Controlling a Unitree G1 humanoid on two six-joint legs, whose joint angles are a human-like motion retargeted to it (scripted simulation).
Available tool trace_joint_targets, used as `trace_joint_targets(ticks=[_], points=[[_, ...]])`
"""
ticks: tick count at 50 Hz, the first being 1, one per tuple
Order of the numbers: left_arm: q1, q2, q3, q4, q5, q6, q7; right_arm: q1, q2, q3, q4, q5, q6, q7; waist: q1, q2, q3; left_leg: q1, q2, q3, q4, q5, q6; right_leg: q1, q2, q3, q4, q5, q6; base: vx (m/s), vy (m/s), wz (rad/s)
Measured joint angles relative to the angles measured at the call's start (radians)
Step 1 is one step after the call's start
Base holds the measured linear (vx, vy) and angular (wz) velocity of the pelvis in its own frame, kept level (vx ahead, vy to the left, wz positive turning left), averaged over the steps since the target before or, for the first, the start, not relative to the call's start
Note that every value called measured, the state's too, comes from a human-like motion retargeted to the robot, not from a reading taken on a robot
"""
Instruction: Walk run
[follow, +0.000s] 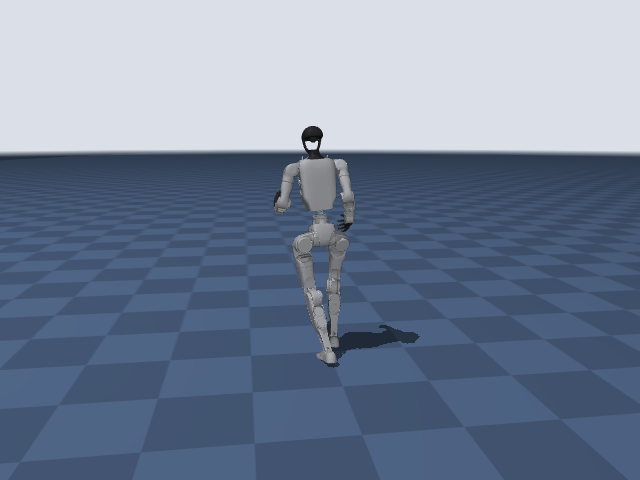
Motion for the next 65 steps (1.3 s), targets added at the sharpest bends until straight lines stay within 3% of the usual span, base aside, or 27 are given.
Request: trace_joint_targets(ticks=[2, 5, 8, 10, 13, 16, 20, 23, 25, 27, 30, 32, 35, 38, 40, 42, 44, 48, 50, 54, 55, 57, 58, 60, 61, 63, 65], points=[[0.031, -0.013, 0.004, -0.038, -0.025, 0.015, -0.007, 0.021, -0.026, -0.005, -0.01, 0.022, -0.003, 0.009, -0.034, -0.002, 0.018, 0.073, 0.003, 0.038, -0.009, 0.196, 0.003, 0.042, 0.022, 0.038, -0.179, 0.016, 0.028, 0.99, -0.14, 0.18], [0.099, -0.053, 0.041, -0.047, -0.028, 0.025, -0.021, -0.044, -0.037, 0.025, 0.011, 0.041, -0.032, 0.02, -0.061, -0.082, 0.05, 0.101, -0.02, 0.206, 0.163, 0.428, 0.067, 0.156, 0.001, 0.147, -0.383, 0.08, 0.024, 1.2, -0.34, -0.4], [0.123, -0.055, 0.075, 0.003, 0.023, -0.001, -0.029, -0.207, -0.001, 0.089, 0.05, 0.027, -0.045, 0.019, -0.034, -0.105, 0.118, -0.005, 0.112, 0.34, 0.629, 0.325, 0.082, 0.278, 0.027, 0.165, -0.354, -0.007, -0.066, 0.89, -0.3, -0.68], [0.172, -0.059, 0.052, 0.063, 0.073, -0.021, -0.039, -0.284, 0.019, 0.117, 0.065, 0.058, -0.034, 0.018, 0.034, -0.071, 0.098, -0.126, 0.16, 0.339, 0.854, 0.239, 0.082, 0.35, 0.079, 0.15, -0.362, -0.068, -0.106, 1.61, 0.03, -0.19], [0.278, -0.078, 0.005, 0.106, 0.084, -0.052, -0.067, -0.358, 0.051, 0.102, 0.029, 0.074, -0.046, 0.03, 0.148, -0.075, 0.02, -0.384, 0.116, 0.318, 0.948, 0.158, 0.066, 0.428, 0.047, 0.143, -0.456, -0.062, -0.061, 1.74, 0.15, 0.19], [0.338, -0.048, 0.046, 0.096, 0.065, -0.074, -0.111, -0.413, 0.016, 0.141, -0.055, 0.072, -0.045, 0.017, 0.257, -0.102, 0.036, -0.506, 0.071, 0.313, 0.715, 0.135, -0.007, 0.56, 0.09, 0.166, -0.624, 0.134, -0.038, 1.12, -0.03, -0.16], [0.345, -0.056, 0.037, 0.146, -0.023, -0.048, -0.11, -0.413, -0.041, 0.125, -0.156, 0.048, -0.015, 0.014, 0.378, -0.117, 0.067, -0.532, -0.019, 0.158, 0.24, 0.125, -0.113, 0.714, 0.088, 0.05, -0.727, 0.656, 0.052, 1.32, -0.11, -0.17], [0.214, -0.077, 0.025, 0.219, -0.021, -0.049, -0.118, -0.412, -0.04, 0.119, -0.126, 0.017, 0.008, 0.002, 0.378, -0.052, 0.112, -0.471, 0.004, 0.065, 0.074, 0.164, -0.098, 0.707, 0.151, 0.086, -0.534, 0.838, 0.032, 1.23, -0.23, 0.18], [0.089, -0.057, 0.014, 0.238, 0.002, -0.052, -0.099, -0.418, -0.02, 0.106, -0.079, 0.006, -0.009, -0.01, 0.332, -0.03, 0.153, -0.439, -0.014, 0.02, 0.191, 0.08, 0.001, 0.586, 0.157, 0.093, -0.232, 0.805, 0.043, 1.51, -0.24, 0.46], [-0.019, -0.071, -0.014, 0.251, 0.009, -0.04, -0.089, -0.367, -0.011, 0.083, -0.026, -0.037, -0.024, -0.031, 0.311, -0.024, 0.159, -0.413, -0.004, 0.028, 0.29, -0.02, 0.034, 0.414, 0.143, 0.104, 0.117, 0.683, 0.035, 1.89, -0.15, 0.0], [-0.104, -0.081, -0.02, 0.238, -0.021, -0.029, -0.106, -0.209, 0.018, 0.063, 0.044, -0.056, -0.043, -0.007, 0.17, -0.033, 0.017, -0.365, -0.048, 0.006, 0.306, -0.122, 0.067, 0.07, 0.064, 0.123, 0.432, 0.507, 0.046, 2.12, -0.2, 0.62], [-0.122, -0.054, -0.026, 0.178, -0.025, -0.011, -0.11, -0.118, 0.006, 0.04, 0.046, -0.063, -0.049, 0.041, 0.052, -0.031, -0.035, -0.244, -0.089, -0.025, 0.162, -0.069, 0.08, -0.087, -0.013, 0.077, 0.403, 0.396, -0.03, 1.68, -0.2, 0.75], [-0.131, -0.033, -0.05, 0.084, -0.07, 0.034, -0.114, -0.028, -0.012, -0.026, 0.017, -0.075, -0.033, 0.086, -0.102, 0.02, -0.002, 0.017, -0.093, -0.089, -0.047, 0.223, 0.047, -0.162, -0.057, 0.001, 0.119, 0.297, -0.049, 1.76, -0.21, 1.1], [-0.049, -0.042, -0.038, 0.023, -0.121, 0.053, -0.152, 0.011, -0.038, -0.048, -0.002, -0.025, -0.044, 0.086, -0.198, 0.031, 0.017, 0.177, -0.005, 0.09, -0.083, 0.694, -0.011, -0.093, -0.008, 0.025, -0.3, 0.247, 0.029, 1.97, -0.31, 0.61], [0.006, -0.028, 0.014, 0.017, -0.098, 0.043, -0.17, -0.047, -0.051, -0.013, -0.001, -0.01, -0.069, 0.058, -0.202, -0.038, 0.042, 0.225, -0.066, 0.149, 0.028, 0.779, 0.032, 0.0, 0.003, 0.123, -0.485, 0.228, 0.076, 1.7, -0.31, -0.74], [0.038, -0.037, 0.063, 0.038, -0.06, 0.034, -0.168, -0.159, -0.029, 0.042, 0.002, -0.029, -0.072, 0.039, -0.181, -0.113, 0.086, 0.186, -0.103, 0.231, 0.277, 0.677, 0.046, 0.077, -0.027, 0.187, -0.473, 0.262, 0.004, 1.62, -0.21, -1.15], [0.066, -0.084, 0.095, 0.082, -0.045, 0.016, -0.199, -0.283, -0.004, 0.094, 0.002, -0.04, -0.071, 0.02, -0.09, -0.122, 0.108, 0.068, -0.027, 0.347, 0.565, 0.53, 0.082, 0.138, 0.019, 0.222, -0.351, 0.107, -0.126, 1.7, -0.19, -1.43], [0.241, -0.133, 0.04, 0.165, -0.11, -0.015, -0.275, -0.415, -0.015, 0.137, -0.029, -0.095, -0.069, -0.024, 0.123, -0.103, 0.031, -0.335, 0.055, 0.299, 0.906, 0.276, 0.082, 0.346, 0.025, 0.187, -0.425, 0.003, -0.107, 2.72, -0.03, 0.02], [0.305, -0.141, 0.029, 0.185, -0.173, -0.008, -0.313, -0.462, -0.051, 0.157, -0.075, -0.13, -0.043, -0.051, 0.215, -0.11, 0.014, -0.488, 0.024, 0.271, 0.763, 0.245, 0.052, 0.478, 0.072, 0.171, -0.576, 0.115, -0.093, 1.75, 0.07, 0.26], [0.354, -0.074, 0.073, 0.163, -0.231, -0.053, -0.343, -0.47, -0.062, 0.156, -0.164, -0.108, -0.004, -0.068, 0.368, -0.112, 0.06, -0.562, 0.029, 0.21, 0.228, 0.248, -0.089, 0.698, 0.087, 0.086, -0.709, 0.706, 0.021, 1.73, -0.22, -0.58], [0.335, -0.059, 0.083, 0.161, -0.224, -0.064, -0.33, -0.461, -0.062, 0.149, -0.174, -0.082, -0.002, -0.064, 0.399, -0.097, 0.079, -0.539, 0.02, 0.126, 0.078, 0.257, -0.134, 0.746, 0.105, 0.065, -0.711, 0.809, 0.021, 1.73, -0.23, -0.2], [0.225, -0.051, 0.073, 0.163, -0.176, -0.089, -0.33, -0.438, -0.061, 0.106, -0.161, -0.082, 0.0, -0.045, 0.396, -0.036, 0.12, -0.475, 0.038, 0.008, -0.051, 0.283, -0.158, 0.762, 0.177, 0.073, -0.546, 0.869, -0.037, 2.04, -0.27, 0.45], [0.155, -0.039, 0.061, 0.169, -0.149, -0.086, -0.324, -0.432, -0.063, 0.079, -0.143, -0.096, -0.004, -0.045, 0.389, 0.001, 0.152, -0.451, 0.055, -0.024, -0.029, 0.328, -0.128, 0.741, 0.18, 0.013, -0.397, 0.835, -0.072, 1.94, -0.33, 0.67], [0.007, -0.026, 0.033, 0.165, -0.103, -0.078, -0.318, -0.403, -0.056, 0.024, -0.086, -0.131, -0.021, -0.052, 0.349, 0.004, 0.21, -0.453, 0.034, 0.049, 0.251, 0.105, 0.041, 0.6, 0.09, -0.056, 0.0, 0.743, -0.117, 1.86, -0.31, 0.52], [-0.036, -0.017, 0.025, 0.156, -0.085, -0.071, -0.307, -0.36, -0.041, 0.018, -0.049, -0.14, -0.03, -0.054, 0.327, -0.007, 0.204, -0.428, 0.018, -0.015, 0.284, 0.054, 0.02, 0.492, 0.053, -0.036, 0.184, 0.684, -0.118, 2.05, -0.22, 0.01], [-0.068, -0.009, -0.006, 0.114, -0.06, -0.077, -0.274, -0.251, -0.015, -0.003, 0.011, -0.153, -0.056, -0.049, 0.246, -0.04, 0.135, -0.338, -0.02, 0.002, 0.283, -0.037, 0.06, 0.23, -0.04, 0.006, 0.468, 0.553, -0.098, 2.61, -0.1, 0.29], [-0.056, -0.006, -0.004, 0.07, 0.011, -0.089, -0.234, -0.133, -0.008, 0.001, 0.063, -0.171, -0.093, -0.036, 0.075, -0.076, -0.034, -0.253, -0.127, -0.027, 0.137, -0.009, 0.081, -0.052, -0.14, 0.049, 0.51, 0.444, -0.084, 3.13, -0.14, 0.84]])
